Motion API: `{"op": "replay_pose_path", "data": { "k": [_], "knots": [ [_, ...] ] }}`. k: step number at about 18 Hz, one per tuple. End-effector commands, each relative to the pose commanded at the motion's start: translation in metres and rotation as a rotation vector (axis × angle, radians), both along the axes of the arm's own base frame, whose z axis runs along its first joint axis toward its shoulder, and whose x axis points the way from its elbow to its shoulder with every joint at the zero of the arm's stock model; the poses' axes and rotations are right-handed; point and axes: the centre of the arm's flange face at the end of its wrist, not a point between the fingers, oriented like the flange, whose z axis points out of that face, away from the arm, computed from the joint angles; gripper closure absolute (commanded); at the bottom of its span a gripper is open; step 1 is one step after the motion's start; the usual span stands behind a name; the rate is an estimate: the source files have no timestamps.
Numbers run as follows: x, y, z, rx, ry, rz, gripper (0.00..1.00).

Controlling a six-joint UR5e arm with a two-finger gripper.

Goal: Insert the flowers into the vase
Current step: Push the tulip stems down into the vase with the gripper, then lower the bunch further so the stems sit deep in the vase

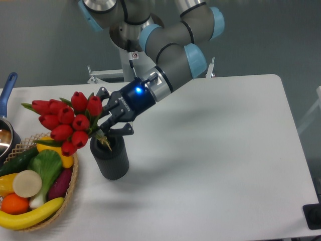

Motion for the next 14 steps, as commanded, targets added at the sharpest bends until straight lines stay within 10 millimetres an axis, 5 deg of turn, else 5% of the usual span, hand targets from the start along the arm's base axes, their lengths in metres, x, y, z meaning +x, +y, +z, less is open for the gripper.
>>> {"op": "replay_pose_path", "data": {
  "k": [14],
  "knots": [
    [0.0, -0.004, -0.046, -0.012, -0.021, -0.009, 0.69]
  ]
}}
